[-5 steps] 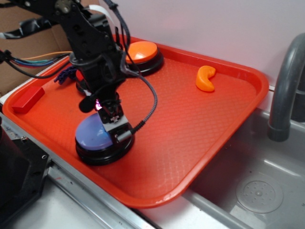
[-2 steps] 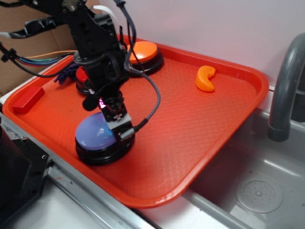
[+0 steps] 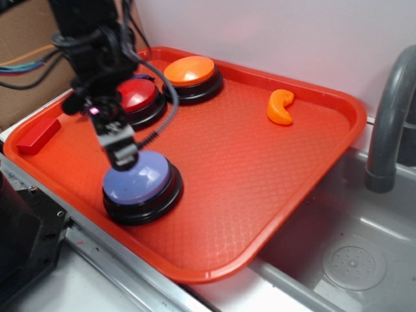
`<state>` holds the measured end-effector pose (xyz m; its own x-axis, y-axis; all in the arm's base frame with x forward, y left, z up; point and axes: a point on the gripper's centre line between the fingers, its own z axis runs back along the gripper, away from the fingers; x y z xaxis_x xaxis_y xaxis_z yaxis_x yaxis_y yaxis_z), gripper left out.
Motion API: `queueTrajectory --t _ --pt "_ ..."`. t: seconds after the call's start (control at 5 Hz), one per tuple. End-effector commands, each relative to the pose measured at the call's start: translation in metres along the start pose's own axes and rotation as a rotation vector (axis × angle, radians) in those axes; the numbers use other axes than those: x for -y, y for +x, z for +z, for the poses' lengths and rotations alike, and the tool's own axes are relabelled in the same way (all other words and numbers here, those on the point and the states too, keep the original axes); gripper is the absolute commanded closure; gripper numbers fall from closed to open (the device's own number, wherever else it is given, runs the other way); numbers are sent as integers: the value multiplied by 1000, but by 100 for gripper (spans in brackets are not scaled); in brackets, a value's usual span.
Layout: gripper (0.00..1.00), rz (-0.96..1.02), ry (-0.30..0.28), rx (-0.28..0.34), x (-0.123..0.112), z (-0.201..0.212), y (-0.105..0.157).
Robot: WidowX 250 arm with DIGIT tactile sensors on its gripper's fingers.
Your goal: Push the purple button.
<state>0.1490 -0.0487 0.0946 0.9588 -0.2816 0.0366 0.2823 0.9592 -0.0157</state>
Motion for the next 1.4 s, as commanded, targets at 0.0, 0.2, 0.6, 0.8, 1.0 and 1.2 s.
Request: queueTrajectory --t 0.0,0.2,0.6,0.8,1.0,1.2 --pt "0 56 4 83 -2 34 -8" --pt "0 60 17 83 -1 39 -9" --pt "0 120 25 98 -5 49 -17" --pt "0 141 33 118 -5 56 -23" --pt "0 170 20 153 -3 68 -32" --pt "0 176 2 169 -4 73 -37"
